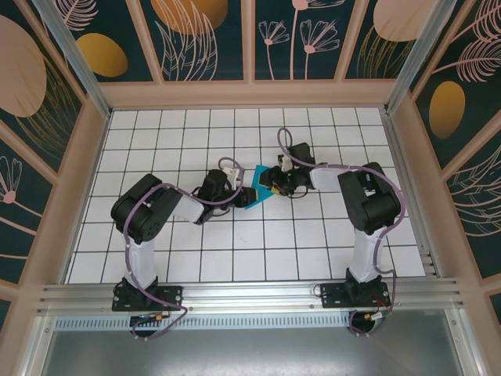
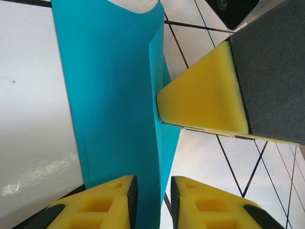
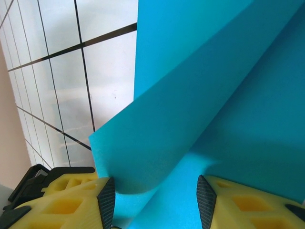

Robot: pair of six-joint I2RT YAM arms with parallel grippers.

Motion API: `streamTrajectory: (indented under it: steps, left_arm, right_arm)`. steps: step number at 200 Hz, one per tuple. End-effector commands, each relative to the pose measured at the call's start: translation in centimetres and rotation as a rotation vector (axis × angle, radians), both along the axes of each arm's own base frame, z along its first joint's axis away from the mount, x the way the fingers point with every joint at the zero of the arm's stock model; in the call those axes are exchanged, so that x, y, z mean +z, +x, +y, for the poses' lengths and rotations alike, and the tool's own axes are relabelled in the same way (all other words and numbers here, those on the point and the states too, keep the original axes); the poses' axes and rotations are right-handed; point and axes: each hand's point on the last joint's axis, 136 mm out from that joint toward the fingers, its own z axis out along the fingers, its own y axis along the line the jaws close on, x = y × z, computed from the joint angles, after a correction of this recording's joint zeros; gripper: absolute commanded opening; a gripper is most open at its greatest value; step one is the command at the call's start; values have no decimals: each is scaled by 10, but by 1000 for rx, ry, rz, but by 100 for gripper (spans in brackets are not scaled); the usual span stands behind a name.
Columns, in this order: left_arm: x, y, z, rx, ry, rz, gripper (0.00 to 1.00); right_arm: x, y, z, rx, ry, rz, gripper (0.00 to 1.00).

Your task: Fold a paper plane with a square sheet of paper (pick it up from the middle)

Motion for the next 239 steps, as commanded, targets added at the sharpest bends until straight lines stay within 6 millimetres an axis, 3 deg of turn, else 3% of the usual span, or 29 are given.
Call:
streamTrajectory:
  steps: [1, 80, 122, 152, 186, 239]
  left_arm:
    - [7, 3, 3, 5, -3, -38, 28]
    - [-4, 3, 6, 24, 28, 5, 18]
    - [19, 10, 15, 97, 39, -2, 29]
    - [32, 13, 28, 169, 54, -10, 29]
    - [41, 9, 14, 123, -27, 24, 26]
    - [31, 7, -2, 52, -45, 99, 14]
  right_arm:
    - [-46, -2, -19, -60, -150, 62, 52]
    - [-56, -5, -23, -73, -212, 107, 54]
    - [-65, -9, -28, -79, -273, 133, 54]
    - [-70, -12, -32, -86, -307, 147, 55]
    - [-72, -14, -34, -93, -328, 166, 55]
    - [-69, -14, -29, -97, -300, 189, 55]
